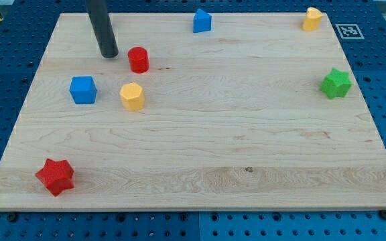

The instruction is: Move red circle towards the center

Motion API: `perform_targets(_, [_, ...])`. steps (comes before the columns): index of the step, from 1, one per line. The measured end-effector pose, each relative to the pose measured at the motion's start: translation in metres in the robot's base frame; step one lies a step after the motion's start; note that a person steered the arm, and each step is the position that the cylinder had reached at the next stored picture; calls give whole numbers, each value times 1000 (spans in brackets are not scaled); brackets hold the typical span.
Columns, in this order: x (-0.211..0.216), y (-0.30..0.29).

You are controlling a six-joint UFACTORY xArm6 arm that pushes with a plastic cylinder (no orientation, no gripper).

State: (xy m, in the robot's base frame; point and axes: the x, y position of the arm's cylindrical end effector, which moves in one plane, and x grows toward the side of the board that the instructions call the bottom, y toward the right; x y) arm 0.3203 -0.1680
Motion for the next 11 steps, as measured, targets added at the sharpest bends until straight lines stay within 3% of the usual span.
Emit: perform_targets(11, [-7,20])
